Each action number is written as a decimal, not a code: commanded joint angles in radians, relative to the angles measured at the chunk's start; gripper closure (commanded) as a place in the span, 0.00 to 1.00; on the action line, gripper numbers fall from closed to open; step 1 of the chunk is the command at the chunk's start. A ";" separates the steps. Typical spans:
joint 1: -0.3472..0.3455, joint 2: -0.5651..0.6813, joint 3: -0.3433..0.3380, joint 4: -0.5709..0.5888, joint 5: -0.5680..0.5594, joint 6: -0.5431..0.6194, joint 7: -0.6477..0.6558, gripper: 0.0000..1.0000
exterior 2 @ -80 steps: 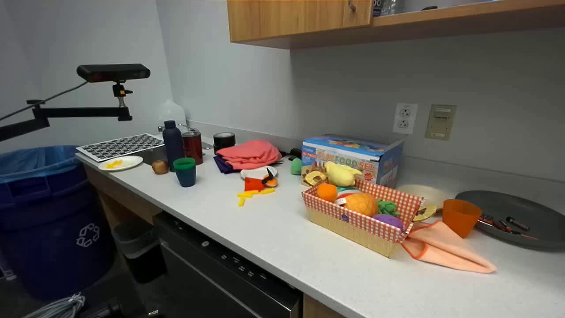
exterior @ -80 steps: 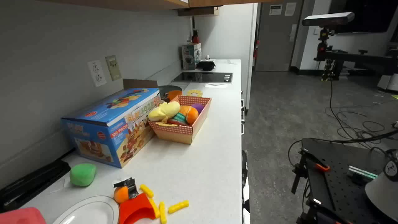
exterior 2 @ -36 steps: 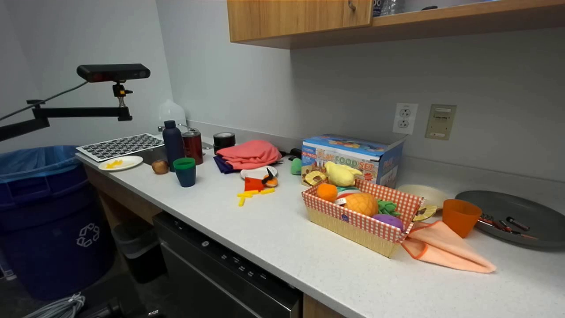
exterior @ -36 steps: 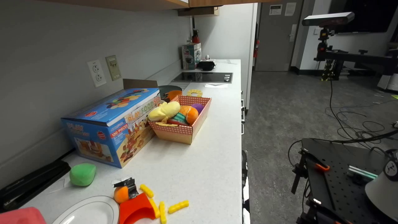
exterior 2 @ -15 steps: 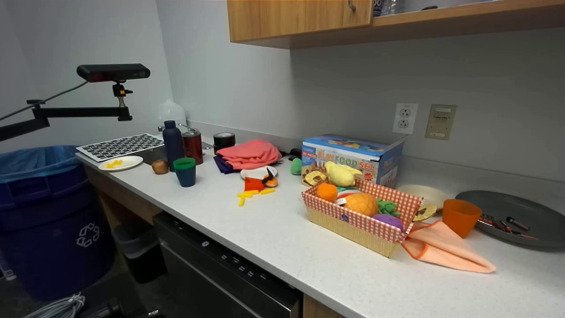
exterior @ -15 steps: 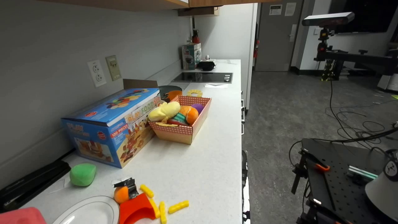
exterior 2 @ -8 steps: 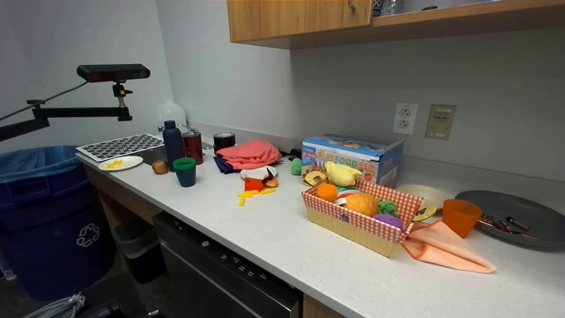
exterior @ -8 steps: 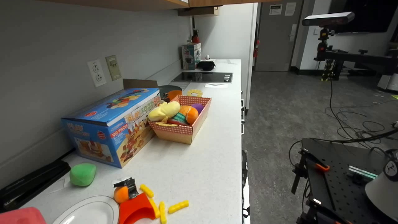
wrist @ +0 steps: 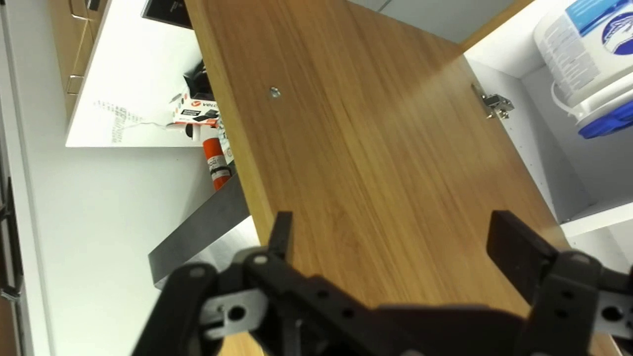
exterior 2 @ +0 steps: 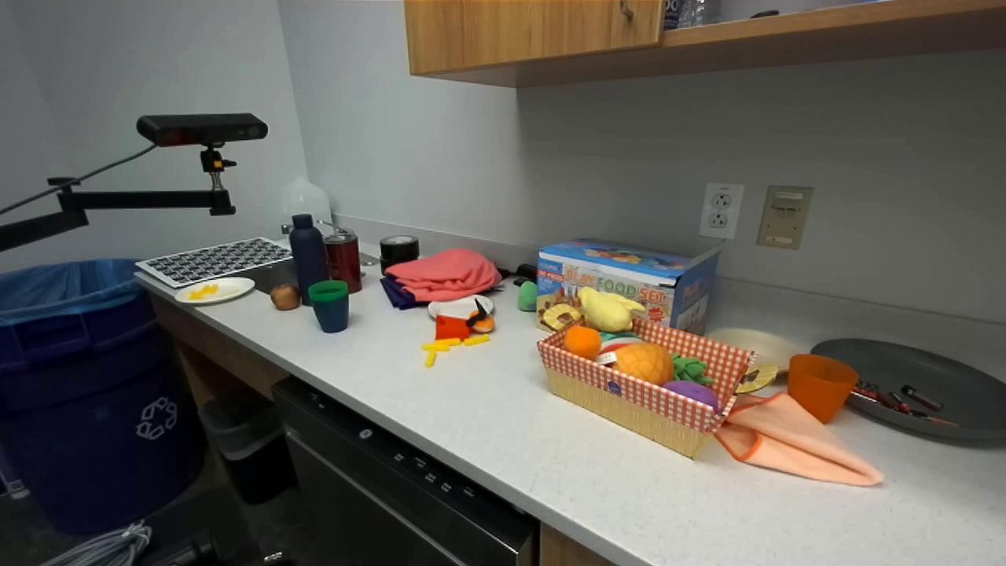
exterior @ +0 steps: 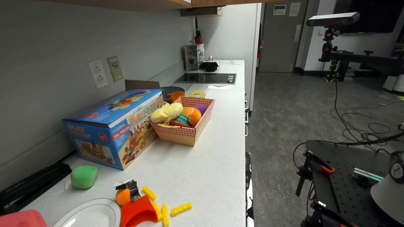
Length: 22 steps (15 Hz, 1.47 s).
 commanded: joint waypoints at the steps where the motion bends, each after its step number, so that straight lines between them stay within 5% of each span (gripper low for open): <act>1: 0.004 0.078 -0.052 0.105 0.089 -0.029 -0.078 0.00; 10: -0.070 0.157 -0.087 0.114 0.262 0.235 -0.142 0.00; 13: -0.091 0.165 -0.072 0.121 0.286 0.171 -0.129 0.00; 18: -0.096 0.220 -0.106 0.161 0.377 -0.126 -0.142 0.00; 22: -0.130 0.271 -0.116 0.221 0.422 -0.219 -0.131 0.00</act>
